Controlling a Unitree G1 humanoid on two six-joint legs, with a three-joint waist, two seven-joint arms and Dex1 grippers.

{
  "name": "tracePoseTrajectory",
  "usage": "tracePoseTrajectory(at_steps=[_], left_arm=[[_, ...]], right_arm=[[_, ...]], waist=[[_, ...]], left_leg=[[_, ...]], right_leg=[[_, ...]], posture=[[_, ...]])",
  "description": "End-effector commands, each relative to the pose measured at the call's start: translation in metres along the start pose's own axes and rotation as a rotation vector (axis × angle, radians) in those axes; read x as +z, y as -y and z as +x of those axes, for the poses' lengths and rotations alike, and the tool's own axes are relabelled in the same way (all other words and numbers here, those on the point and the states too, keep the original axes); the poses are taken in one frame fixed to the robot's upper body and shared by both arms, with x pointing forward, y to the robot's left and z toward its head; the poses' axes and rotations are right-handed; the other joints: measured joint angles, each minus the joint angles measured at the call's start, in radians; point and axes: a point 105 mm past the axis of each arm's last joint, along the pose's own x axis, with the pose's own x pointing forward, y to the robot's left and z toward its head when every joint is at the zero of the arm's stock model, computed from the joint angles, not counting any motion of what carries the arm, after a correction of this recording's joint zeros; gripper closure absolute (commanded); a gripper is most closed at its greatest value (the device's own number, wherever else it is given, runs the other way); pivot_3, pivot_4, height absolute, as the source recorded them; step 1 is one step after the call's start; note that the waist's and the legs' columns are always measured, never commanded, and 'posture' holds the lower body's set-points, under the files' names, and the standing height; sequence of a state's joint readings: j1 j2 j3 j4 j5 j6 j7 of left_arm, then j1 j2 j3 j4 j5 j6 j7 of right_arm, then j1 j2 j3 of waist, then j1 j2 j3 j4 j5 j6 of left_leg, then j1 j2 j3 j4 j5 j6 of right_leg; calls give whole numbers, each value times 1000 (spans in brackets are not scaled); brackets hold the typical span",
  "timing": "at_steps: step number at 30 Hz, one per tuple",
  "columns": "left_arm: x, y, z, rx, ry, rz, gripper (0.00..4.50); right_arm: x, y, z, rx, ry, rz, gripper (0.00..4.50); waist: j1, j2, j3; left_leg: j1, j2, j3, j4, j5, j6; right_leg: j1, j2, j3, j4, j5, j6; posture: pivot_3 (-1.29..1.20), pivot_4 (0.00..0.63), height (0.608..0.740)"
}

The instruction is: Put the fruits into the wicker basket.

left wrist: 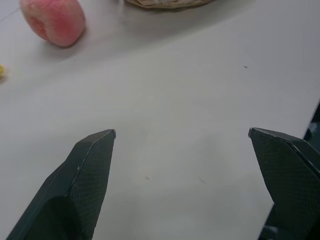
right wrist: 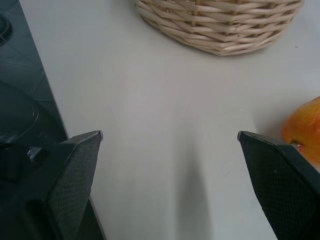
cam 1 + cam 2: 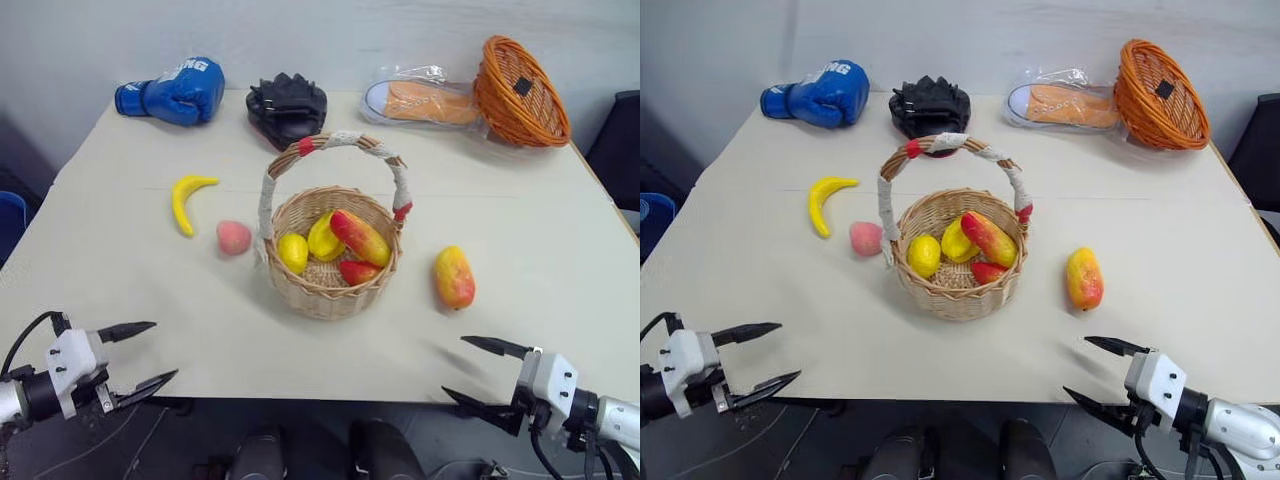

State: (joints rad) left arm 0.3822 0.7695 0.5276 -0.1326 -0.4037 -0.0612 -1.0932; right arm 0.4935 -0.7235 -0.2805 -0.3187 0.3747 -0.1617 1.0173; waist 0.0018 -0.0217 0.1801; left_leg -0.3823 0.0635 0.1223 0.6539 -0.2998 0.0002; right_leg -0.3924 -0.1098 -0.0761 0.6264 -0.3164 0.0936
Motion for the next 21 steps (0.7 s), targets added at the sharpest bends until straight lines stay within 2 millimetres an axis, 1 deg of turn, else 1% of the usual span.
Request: tracePoseTrajectory(at_steps=[1, 4, 8, 10, 12, 14, 17, 19, 20, 21], left_arm=[[4, 2, -1, -26, -2, -5, 0], [6, 1, -3, -21, 30, -51, 0], [10, 6, -2, -68, 48, -97, 0], [11, 1, 0, -63, 41, -115, 0], [13, -9, 1, -19, 51, -131, 0], [19, -22, -1, 32, 86, -135, 0], [19, -39, -8, 69, 71, -173, 0], [18, -67, -21, 183, 55, -212, 0], [17, -84, -29, 271, 42, -246, 0], [17, -104, -40, 380, 52, -305, 0]], right_arm=[[3, -3, -2, -5, 13, -5, 28], [6, 0, 3, -24, 39, -7, 28], [13, 2, 13, -31, 90, -12, 28], [16, 6, 14, -55, 116, -20, 28], [18, 7, 14, -72, 127, -39, 28], [20, 11, 15, -110, 145, -86, 28], [33, 20, 18, -189, 216, -70, 28], [49, 31, 18, -240, 267, -50, 28], [61, 39, 18, -279, 316, -30, 28], [78, 47, 18, -317, 381, -38, 28]], waist=[[-3, 0, 0], [-8, 0, 0], [-14, 0, 0], [-13, 0, 0], [-7, 0, 0], [-3, 0, 0], [-5, -1, 0], [-6, 0, 0], [-9, 0, 0], [-12, 0, 0]], left_leg=[[0, 0, 0, 0, 0, 0], [0, 1, 0, -1, 0, -1], [0, 2, 0, -1, 0, -2], [0, 2, 0, -1, 0, -2], [0, 2, 0, 0, 0, -2], [0, 1, 0, 0, 0, -1], [0, 1, 0, 0, 0, -1], [0, 1, 0, 0, 0, -2], [0, 1, 0, 0, 0, -2], [0, 2, 0, 0, 1, -3]], right_leg=[[0, -1, 0, 0, 0, 0], [-1, -1, 0, 0, 0, 0], [-1, 0, 1, 1, -1, -1], [-1, 0, 1, 1, -1, -1], [-1, 1, 0, 1, -1, -1], [0, 2, 0, 1, -1, -1], [0, 1, 0, 1, -1, -1], [-1, 1, 0, 2, -1, -1], [-1, 1, 0, 2, -1, -1], [-2, 2, 1, 2, -1, -1]], posture=[[0, 150, 740], [0, 150, 740], [0, 150, 740], [0, 150, 740], [0, 150, 740], [0, 150, 740], [0, 150, 740], [0, 150, 740], [0, 150, 740], [0, 150, 740]])
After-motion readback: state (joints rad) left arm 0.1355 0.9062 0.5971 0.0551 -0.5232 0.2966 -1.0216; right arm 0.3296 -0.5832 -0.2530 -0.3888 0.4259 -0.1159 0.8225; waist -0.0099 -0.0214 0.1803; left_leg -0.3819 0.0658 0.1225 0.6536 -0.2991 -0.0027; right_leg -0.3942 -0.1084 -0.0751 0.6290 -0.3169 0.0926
